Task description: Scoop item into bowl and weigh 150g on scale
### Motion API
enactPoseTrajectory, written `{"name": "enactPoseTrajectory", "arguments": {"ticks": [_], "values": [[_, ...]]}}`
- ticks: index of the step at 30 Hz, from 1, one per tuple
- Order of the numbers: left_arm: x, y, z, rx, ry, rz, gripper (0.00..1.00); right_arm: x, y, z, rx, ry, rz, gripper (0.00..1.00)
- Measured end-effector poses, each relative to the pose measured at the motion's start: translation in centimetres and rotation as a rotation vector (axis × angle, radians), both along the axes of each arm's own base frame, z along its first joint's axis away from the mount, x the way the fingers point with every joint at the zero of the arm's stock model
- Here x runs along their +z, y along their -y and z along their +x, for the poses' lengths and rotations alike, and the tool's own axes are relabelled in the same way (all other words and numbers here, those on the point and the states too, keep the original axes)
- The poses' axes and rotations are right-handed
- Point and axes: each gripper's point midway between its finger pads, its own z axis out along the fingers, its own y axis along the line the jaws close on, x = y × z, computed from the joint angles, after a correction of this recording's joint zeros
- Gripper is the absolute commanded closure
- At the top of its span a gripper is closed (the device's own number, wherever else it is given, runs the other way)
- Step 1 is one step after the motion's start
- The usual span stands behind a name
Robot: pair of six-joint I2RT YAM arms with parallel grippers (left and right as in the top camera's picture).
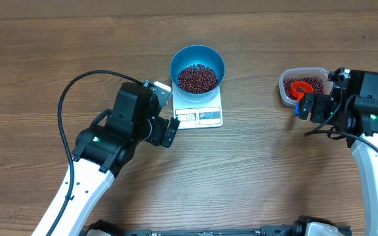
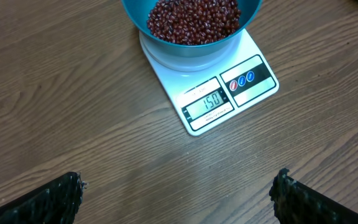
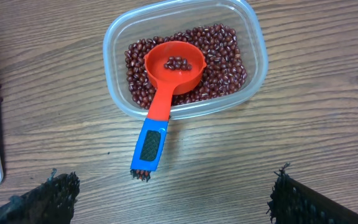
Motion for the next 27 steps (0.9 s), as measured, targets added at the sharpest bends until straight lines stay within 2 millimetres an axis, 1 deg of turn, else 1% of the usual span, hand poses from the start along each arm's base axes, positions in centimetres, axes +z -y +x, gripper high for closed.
{"name": "enactPoseTrajectory", "arguments": {"ticks": [19,23,27], "values": [[0.1,0.1,0.1,-0.001,0.003,-0.003,0.00,0.0,0.0,0.0,0.001,-0.001,-0.001,0.00],[0.2,0.4,0.5,-0.007,0.015,-0.016,0.01,0.0,0.0,0.0,0.001,-0.001,-0.001,0.00],[-0.1,1.2,1.4,-0.021,0.021,-0.037,0.00,0.0,0.0,0.0,0.001,0.000,-0.002,0.00]]}}
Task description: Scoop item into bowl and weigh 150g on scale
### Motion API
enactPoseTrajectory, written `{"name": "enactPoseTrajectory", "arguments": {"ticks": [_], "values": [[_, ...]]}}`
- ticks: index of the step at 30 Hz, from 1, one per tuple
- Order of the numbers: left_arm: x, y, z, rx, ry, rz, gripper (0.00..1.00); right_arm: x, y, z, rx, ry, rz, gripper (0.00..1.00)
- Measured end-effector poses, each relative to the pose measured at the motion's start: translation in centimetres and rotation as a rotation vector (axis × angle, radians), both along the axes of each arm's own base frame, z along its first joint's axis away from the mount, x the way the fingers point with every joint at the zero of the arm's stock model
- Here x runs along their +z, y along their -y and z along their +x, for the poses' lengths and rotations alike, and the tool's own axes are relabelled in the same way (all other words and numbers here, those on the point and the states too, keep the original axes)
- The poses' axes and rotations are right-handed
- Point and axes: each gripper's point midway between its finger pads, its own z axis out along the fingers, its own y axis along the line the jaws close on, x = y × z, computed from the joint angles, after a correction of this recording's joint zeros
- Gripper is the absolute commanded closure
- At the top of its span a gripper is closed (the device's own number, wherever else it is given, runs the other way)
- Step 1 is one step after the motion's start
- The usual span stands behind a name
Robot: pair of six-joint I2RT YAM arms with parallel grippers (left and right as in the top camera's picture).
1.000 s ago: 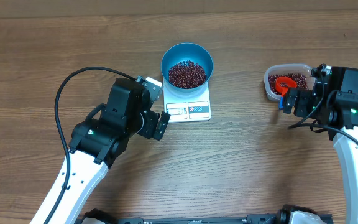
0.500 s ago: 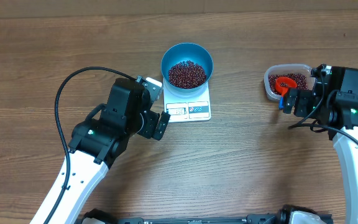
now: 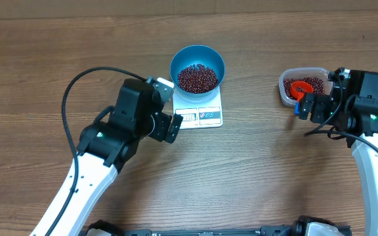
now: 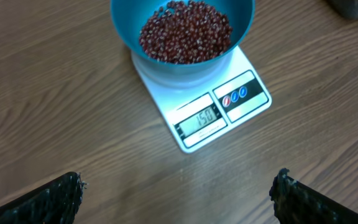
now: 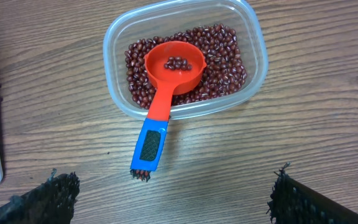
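Note:
A blue bowl [image 3: 197,67] of red beans stands on the white scale [image 3: 201,115]; in the left wrist view the bowl [image 4: 182,37] tops the scale [image 4: 204,118], whose display reads 150. My left gripper [image 4: 178,196] is open, held over bare table in front of the scale. A clear tub [image 5: 185,59] of beans holds the red scoop [image 5: 173,65], its blue handle [image 5: 150,146] lying over the rim onto the table. My right gripper [image 5: 173,196] is open just short of that handle, touching nothing. The overhead view shows the tub [image 3: 302,85] at the right.
The wooden table [image 3: 274,177] spreads around both arms. A black cable [image 3: 77,98] loops over the left arm. The scale's edge shows at the left of the right wrist view.
My left gripper has drawn back a little from the scale, so the bowl and scale look smaller and more of the bowl shows. The right arm, scoop and tub are unchanged.

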Motion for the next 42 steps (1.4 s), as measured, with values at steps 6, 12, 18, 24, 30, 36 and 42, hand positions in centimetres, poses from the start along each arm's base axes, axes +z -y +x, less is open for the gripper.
{"name": "enactPoseTrajectory", "arguments": {"ticks": [6,12,18,24,30,36,42], "values": [[-0.3,2.8,2.8,-0.058,0.043,-0.088,0.00,0.0,0.0,0.0,0.000,0.000,0.000,0.00],[-1.8,5.5,4.1,-0.129,0.025,-0.157,0.00,0.0,0.0,0.0,0.000,0.000,0.000,0.00],[-3.3,6.9,3.7,-0.169,-0.021,-0.162,0.00,0.0,0.0,0.0,0.000,-0.001,0.001,0.00],[-3.5,6.9,3.7,-0.170,-0.026,-0.160,0.00,0.0,0.0,0.0,0.000,-0.001,0.000,0.00],[-3.5,6.9,3.7,-0.170,-0.026,-0.160,0.00,0.0,0.0,0.0,0.001,0.000,0.000,0.00],[-4.6,6.1,2.9,-0.119,-0.090,-0.138,0.00,0.0,0.0,0.0,0.001,0.000,0.000,0.00],[-6.1,4.7,1.7,-0.032,-0.184,-0.106,0.01,0.0,0.0,0.0,0.000,0.000,0.001,0.00]]}}
